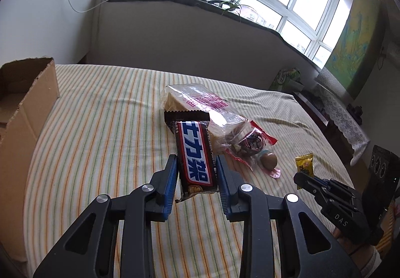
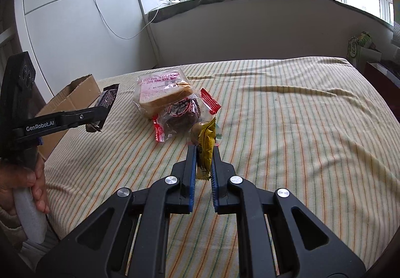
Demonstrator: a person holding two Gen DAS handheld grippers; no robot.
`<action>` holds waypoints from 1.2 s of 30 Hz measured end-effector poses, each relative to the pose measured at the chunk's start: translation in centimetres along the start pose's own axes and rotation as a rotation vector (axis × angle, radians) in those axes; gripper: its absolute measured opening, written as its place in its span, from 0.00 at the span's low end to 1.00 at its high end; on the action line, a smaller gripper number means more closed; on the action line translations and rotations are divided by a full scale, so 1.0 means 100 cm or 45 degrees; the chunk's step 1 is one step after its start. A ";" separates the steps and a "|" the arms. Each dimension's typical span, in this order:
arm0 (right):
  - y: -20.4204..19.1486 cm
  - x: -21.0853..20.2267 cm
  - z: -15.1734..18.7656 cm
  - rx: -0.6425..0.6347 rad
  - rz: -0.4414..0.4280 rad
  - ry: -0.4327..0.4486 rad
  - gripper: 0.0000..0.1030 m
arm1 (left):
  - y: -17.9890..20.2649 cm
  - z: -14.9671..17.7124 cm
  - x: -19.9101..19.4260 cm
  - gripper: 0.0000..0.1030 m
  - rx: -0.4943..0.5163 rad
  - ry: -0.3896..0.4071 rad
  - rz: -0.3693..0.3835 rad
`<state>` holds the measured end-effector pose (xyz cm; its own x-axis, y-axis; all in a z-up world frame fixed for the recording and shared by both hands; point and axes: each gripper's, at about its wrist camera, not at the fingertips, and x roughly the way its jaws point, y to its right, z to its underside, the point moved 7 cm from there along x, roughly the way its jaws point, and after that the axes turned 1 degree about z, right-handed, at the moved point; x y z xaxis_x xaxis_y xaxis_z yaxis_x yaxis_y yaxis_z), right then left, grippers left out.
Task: Organize snacks
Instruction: 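Carry both snacks to the cardboard box and open both tools over it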
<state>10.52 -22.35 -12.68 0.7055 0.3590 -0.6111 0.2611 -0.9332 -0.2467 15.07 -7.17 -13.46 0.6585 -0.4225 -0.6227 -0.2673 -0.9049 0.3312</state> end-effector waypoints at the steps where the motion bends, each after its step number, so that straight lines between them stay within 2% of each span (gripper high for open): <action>1: 0.001 -0.002 0.000 0.011 0.000 0.001 0.10 | 0.002 0.001 -0.004 0.28 0.007 0.004 -0.002; 5: -0.005 -0.019 -0.008 0.026 -0.003 0.052 0.10 | 0.016 -0.005 -0.029 0.28 0.060 0.068 -0.003; 12: -0.032 -0.077 -0.043 -0.044 0.017 0.227 0.10 | 0.034 -0.022 -0.089 0.28 0.146 0.237 -0.015; 16: -0.045 -0.097 -0.047 -0.064 0.024 0.268 0.10 | 0.034 -0.022 -0.113 0.28 0.162 0.291 -0.020; 26: -0.086 -0.109 -0.052 -0.142 0.004 0.290 0.10 | 0.016 -0.020 -0.138 0.28 0.154 0.337 -0.038; 36: -0.125 -0.083 -0.049 -0.218 -0.044 0.214 0.10 | -0.019 -0.013 -0.147 0.28 0.078 0.361 -0.069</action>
<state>4.60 -13.76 -0.86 0.7901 0.3966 -0.4675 0.3848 -0.9144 -0.1254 6.86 0.84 -4.00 0.8412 -0.3497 -0.4124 -0.2626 -0.9309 0.2539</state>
